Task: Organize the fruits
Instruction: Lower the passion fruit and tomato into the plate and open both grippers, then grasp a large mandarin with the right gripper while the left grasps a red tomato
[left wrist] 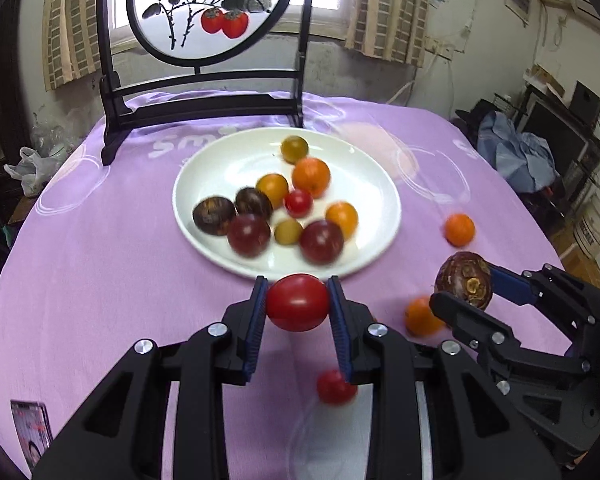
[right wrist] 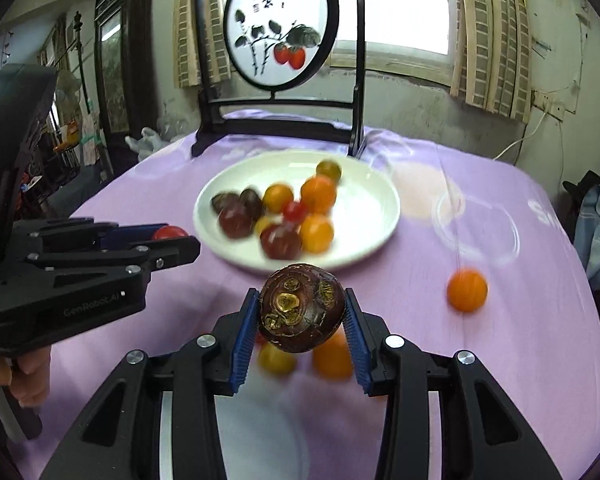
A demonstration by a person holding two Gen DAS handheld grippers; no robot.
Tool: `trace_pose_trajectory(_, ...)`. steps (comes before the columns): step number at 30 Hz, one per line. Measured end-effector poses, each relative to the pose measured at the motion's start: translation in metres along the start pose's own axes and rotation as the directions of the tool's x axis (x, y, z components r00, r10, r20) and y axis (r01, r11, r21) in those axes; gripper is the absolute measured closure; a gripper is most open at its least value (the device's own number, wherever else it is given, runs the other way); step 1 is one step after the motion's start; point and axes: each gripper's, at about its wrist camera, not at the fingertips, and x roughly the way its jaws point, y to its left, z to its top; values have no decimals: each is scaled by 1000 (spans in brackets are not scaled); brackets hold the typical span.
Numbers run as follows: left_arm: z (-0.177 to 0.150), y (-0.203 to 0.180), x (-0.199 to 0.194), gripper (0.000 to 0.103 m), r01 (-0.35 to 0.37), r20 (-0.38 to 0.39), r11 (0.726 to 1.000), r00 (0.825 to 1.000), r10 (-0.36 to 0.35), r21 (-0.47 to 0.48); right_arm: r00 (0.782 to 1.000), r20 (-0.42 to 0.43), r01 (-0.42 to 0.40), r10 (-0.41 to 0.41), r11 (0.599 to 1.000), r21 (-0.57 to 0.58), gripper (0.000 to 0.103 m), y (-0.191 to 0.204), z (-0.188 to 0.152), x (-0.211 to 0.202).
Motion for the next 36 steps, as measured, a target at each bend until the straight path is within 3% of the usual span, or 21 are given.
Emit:
trace_pose_trajectory(13,52,25,82,73,-75,-61,995,996,71,-67,997,-79,21,-13,994,111,61,-31,59,101)
trace_pose_trajectory(14,55,25,86,72,-76,-60,995,996,72,-71,997,-83,14,-3,991,133,59,-35,60,107)
trace_pose_trajectory(15,58,26,88,69,-77,-54,994,996,73,-81,997,-79,7,6,988,155,49,-38,61,110)
trace_pose_trajectory(16,60,27,89,63,-86,-49,992,995,82,-91,997,-73,-1,14,984,177,46,-42,62,113)
trace_pose_trajectory(19,63,29,85,50,-97,-25,989,995,95,-111,998,-62,9,4,978,207,41,-48,60,110)
trace_pose_trajectory(26,50,26,56,39,-100,6,988,995,101,-115,998,-63,-1,14,979,203,41,-53,45,86)
trace_pose_trajectory(31,28,19,24,30,-110,43,989,992,115,-96,1000,-30,5,1,981,196,32,-54,27,52)
trace_pose_trajectory(36,-9,13,-1,24,-91,49,991,994,96,-96,999,-20,51,-49,987,150,31,-50,-1,25)
